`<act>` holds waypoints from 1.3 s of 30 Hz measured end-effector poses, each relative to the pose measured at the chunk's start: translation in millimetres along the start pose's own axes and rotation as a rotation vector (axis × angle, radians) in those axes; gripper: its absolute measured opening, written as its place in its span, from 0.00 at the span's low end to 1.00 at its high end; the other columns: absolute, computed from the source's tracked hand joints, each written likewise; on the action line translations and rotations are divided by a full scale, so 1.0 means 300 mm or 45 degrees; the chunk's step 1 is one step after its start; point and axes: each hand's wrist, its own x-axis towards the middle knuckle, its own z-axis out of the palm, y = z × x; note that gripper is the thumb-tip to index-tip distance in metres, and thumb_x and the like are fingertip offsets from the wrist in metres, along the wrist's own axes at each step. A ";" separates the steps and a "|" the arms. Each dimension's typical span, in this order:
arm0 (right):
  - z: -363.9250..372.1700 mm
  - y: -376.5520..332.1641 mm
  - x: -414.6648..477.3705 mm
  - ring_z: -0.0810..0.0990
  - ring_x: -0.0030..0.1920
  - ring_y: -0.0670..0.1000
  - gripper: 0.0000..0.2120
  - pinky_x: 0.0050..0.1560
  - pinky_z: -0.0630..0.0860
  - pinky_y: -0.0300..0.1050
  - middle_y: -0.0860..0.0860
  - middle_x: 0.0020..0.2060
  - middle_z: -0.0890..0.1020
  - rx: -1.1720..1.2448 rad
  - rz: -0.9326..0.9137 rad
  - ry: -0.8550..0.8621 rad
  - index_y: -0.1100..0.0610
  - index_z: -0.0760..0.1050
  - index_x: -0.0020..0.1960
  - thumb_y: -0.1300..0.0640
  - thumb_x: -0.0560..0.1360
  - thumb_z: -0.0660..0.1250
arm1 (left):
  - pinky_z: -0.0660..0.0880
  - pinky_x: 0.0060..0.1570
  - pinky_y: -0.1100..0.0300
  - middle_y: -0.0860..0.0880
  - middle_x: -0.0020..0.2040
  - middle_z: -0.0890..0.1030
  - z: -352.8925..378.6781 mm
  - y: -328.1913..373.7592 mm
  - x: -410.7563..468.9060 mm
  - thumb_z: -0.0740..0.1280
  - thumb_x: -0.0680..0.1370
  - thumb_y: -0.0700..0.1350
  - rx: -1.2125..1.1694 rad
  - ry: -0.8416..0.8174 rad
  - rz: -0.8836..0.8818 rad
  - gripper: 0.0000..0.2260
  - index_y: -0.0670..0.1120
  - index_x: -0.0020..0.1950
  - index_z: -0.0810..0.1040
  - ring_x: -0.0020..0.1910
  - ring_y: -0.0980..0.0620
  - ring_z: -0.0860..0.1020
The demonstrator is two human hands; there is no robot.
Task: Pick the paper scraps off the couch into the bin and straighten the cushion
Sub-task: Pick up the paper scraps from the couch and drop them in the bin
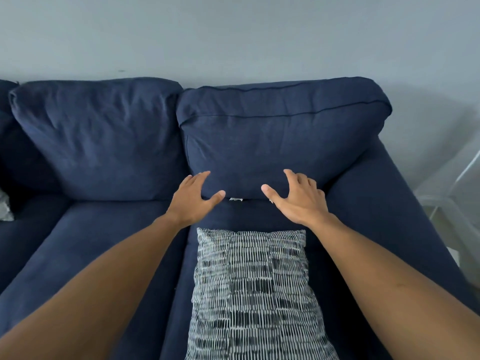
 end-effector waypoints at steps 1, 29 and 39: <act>0.007 0.002 0.006 0.61 0.75 0.57 0.46 0.70 0.64 0.61 0.52 0.75 0.64 0.008 0.005 -0.006 0.48 0.54 0.78 0.20 0.69 0.48 | 0.58 0.77 0.44 0.52 0.79 0.64 0.005 -0.005 0.007 0.63 0.75 0.69 -0.003 -0.007 0.005 0.39 0.50 0.80 0.60 0.80 0.47 0.54; 0.749 0.403 0.485 0.74 0.66 0.61 0.39 0.63 0.73 0.62 0.58 0.66 0.76 0.190 0.229 -0.195 0.58 0.64 0.73 0.30 0.75 0.60 | 0.69 0.69 0.45 0.50 0.67 0.78 0.703 -0.363 0.473 0.65 0.72 0.65 0.020 -0.165 -0.315 0.29 0.52 0.68 0.74 0.69 0.46 0.73; 0.913 0.435 0.641 0.77 0.61 0.61 0.33 0.61 0.72 0.62 0.57 0.59 0.81 0.189 0.189 0.034 0.57 0.76 0.59 0.30 0.70 0.66 | 0.69 0.67 0.39 0.49 0.70 0.76 0.886 -0.431 0.631 0.63 0.65 0.74 0.043 0.015 -0.486 0.37 0.53 0.66 0.78 0.71 0.43 0.70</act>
